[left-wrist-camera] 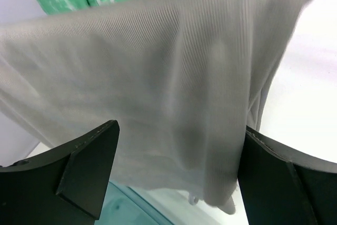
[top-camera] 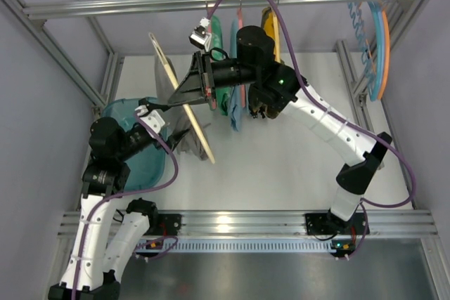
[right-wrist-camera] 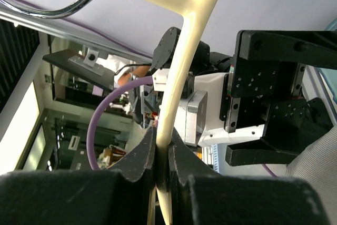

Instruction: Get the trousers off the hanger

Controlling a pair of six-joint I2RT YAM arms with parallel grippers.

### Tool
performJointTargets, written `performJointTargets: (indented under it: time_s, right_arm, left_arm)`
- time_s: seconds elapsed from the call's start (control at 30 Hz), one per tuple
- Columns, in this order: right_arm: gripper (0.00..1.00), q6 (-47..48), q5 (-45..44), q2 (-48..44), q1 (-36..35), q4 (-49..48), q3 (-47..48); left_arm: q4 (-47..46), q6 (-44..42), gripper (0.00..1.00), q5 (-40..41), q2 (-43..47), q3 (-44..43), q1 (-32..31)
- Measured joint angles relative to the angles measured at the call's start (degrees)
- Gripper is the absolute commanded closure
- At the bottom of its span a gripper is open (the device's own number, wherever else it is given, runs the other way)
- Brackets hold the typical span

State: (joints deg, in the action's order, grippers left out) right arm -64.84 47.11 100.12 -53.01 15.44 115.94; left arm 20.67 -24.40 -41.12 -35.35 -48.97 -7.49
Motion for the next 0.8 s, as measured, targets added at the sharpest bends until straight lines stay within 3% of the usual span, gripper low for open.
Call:
performJointTargets:
  time_s: [0.47, 0.8]
  right_arm:
    - [1.00, -3.28, 0.02, 0.00, 2.19, -2.29, 0.44]
    - [1.00, -4.87, -0.59, 0.02, 2.16, -2.47, 0.83]
  left_arm:
    - [2.36, -4.66, 0.02, 0.63, -1.05, 4.85, 0.00]
    - [-2.64, -4.48, 0.02, 1.75, -4.24, 9.38, 0.00]
